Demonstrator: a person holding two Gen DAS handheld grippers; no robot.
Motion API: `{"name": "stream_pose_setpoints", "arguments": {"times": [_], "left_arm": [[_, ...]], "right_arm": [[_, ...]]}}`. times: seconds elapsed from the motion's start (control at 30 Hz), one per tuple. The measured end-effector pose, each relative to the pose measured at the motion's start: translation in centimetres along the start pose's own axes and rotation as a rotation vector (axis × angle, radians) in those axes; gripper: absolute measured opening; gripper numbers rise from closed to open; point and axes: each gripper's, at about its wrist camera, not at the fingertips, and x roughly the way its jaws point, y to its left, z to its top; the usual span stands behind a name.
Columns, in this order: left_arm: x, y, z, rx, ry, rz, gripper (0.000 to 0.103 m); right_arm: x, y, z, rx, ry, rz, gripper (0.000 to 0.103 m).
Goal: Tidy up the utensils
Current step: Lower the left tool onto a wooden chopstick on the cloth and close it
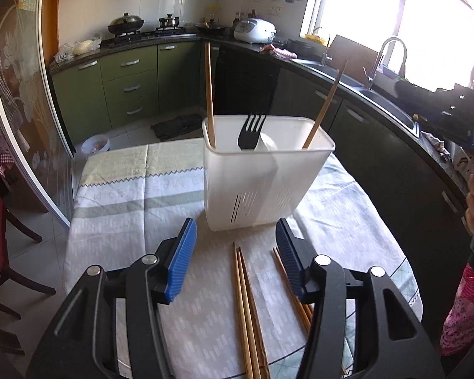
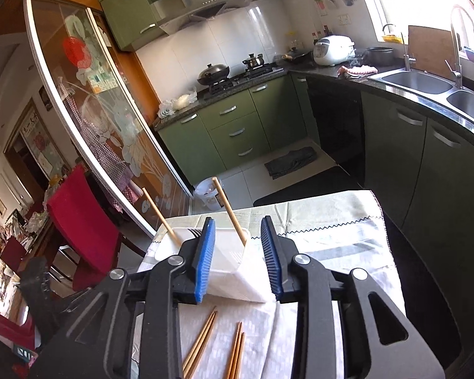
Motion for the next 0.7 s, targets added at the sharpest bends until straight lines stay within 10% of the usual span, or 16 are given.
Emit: {"name": "stream_pose_setpoints", "arguments": {"times": [0.4,0.7], "left_arm": [[7.3,1.2,-5.7,-0.039,0.304,-0.016,0.041],[9.5,0.2,-7.2,0.011,0.394,0.032,0.031]], "right_arm": [[-6.3,-6.4,-13.8,0.109,0.099,0.000,0.032],[-6.9,-8.7,-15.8,0.202,0.113,0.034,0.038]]}}
